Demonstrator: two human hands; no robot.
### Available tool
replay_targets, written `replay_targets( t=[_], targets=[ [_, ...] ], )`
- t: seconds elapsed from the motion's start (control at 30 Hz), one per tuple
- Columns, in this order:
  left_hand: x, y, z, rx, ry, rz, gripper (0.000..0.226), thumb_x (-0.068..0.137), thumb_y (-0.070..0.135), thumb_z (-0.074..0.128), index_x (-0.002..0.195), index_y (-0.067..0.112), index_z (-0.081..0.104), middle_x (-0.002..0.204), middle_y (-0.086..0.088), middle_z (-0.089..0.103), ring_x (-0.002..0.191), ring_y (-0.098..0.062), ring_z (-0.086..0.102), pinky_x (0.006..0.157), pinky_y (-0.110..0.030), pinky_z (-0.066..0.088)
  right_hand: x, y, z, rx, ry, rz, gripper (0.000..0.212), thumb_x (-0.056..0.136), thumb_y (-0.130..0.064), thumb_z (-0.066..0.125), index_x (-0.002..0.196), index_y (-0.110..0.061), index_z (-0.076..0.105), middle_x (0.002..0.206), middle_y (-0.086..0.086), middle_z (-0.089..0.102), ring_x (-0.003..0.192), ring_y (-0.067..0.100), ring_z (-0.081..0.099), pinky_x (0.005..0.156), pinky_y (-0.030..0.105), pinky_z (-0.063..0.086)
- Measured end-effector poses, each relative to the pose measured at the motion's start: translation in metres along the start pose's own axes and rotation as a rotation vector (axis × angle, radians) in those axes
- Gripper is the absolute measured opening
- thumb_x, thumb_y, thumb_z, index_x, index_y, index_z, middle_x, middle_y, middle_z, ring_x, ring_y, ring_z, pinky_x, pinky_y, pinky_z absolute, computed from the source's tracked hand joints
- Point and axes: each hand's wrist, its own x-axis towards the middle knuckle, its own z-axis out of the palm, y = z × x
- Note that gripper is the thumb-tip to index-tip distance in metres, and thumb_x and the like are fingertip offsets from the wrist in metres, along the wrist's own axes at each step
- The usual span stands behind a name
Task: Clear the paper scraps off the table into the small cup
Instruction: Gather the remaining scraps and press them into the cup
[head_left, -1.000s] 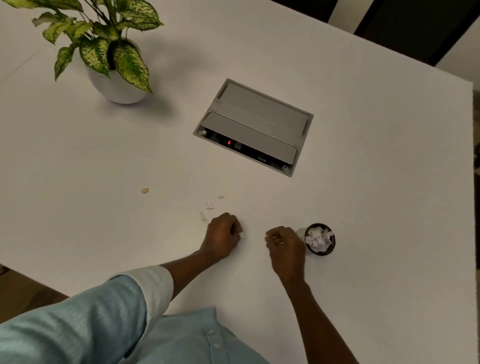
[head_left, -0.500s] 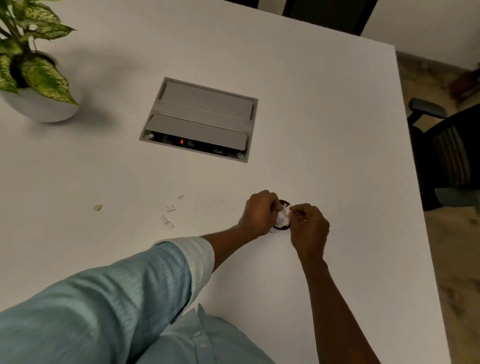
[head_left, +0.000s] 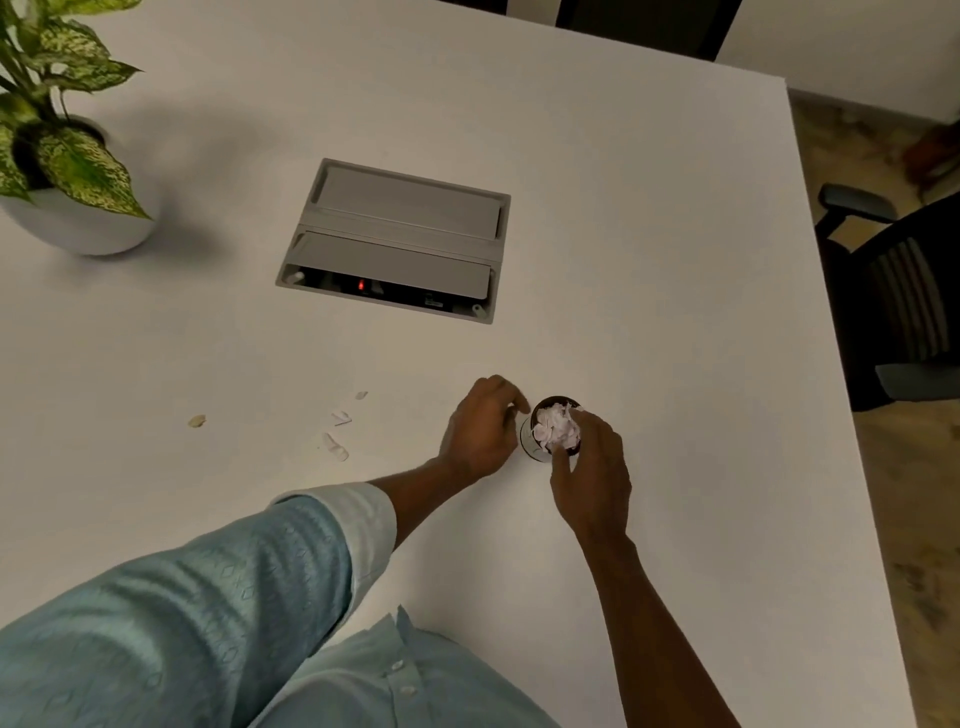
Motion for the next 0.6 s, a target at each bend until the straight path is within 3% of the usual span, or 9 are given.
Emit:
replay_targets(
  t=[0.17,0.23,0.3,0.37,0.43,0.6],
  targets=[
    [-0.031,-0.051,-0.014,0.353,-0.266,0.076,0.033,0.098,0.018,0.058,0.131,0.013,0.058,0.139,-0.003,0.053,0.132,-0.026,0.05,0.083,-0.047,0.058,-0.011,0.007,0.014,-0.209,-0.11,-0.162,0.067,0.095,-0.043,0.06,0.154,-0.021,0.036,0.166,0.004,0.027,0.153,0.021,0.025,0.117,0.043,0.03],
    [-0.041,-0.068,-0.014,0.473,-0.427,0.08,0.059,0.099,0.034,0.06,0.149,0.008,0.043,0.162,-0.011,0.034,0.152,-0.031,0.032,0.107,-0.047,0.05,-0.016,0.011,0.02,-0.324,-0.136,-0.204,0.069,0.099,-0.053,0.049,0.157,-0.021,0.029,0.169,0.005,0.017,0.156,0.02,0.016,0.122,0.047,0.022],
    [-0.05,-0.082,-0.011,0.555,-0.556,0.061,0.085,0.098,0.049,0.061,0.16,0.004,0.024,0.174,-0.017,0.006,0.163,-0.033,0.004,0.129,-0.047,0.025,-0.019,0.016,0.025,-0.412,-0.189,-0.215,0.074,0.101,-0.06,0.037,0.16,-0.022,0.016,0.17,0.006,0.006,0.158,0.02,0.007,0.124,0.052,0.015],
    [-0.056,-0.092,-0.008,0.602,-0.623,0.043,0.1,0.096,0.054,0.062,0.164,0.003,0.009,0.174,-0.016,-0.014,0.162,-0.03,-0.015,0.133,-0.051,0.008,-0.019,0.021,0.028,-0.477,-0.244,-0.226,0.079,0.1,-0.065,0.028,0.162,-0.022,0.003,0.171,0.006,-0.003,0.158,0.021,-0.001,0.125,0.055,0.009],
    [-0.06,-0.098,-0.003,0.64,-0.637,0.043,0.11,0.092,0.052,0.067,0.164,0.003,0.001,0.172,-0.015,-0.025,0.16,-0.03,-0.024,0.132,-0.054,0.002,-0.017,0.024,0.029,-0.522,-0.266,-0.245,0.082,0.1,-0.068,0.024,0.161,-0.021,-0.002,0.17,0.006,-0.005,0.158,0.022,-0.002,0.125,0.057,0.007],
    [-0.064,-0.103,0.005,0.7,-0.651,0.061,0.13,0.086,0.055,0.076,0.162,0.004,-0.016,0.166,-0.017,-0.036,0.156,-0.034,-0.031,0.13,-0.059,-0.003,-0.009,0.021,0.026,-0.609,-0.285,-0.256,0.082,0.099,-0.067,0.029,0.161,-0.016,0.01,0.17,0.011,0.008,0.157,0.026,0.009,0.122,0.061,0.01]
  ],
)
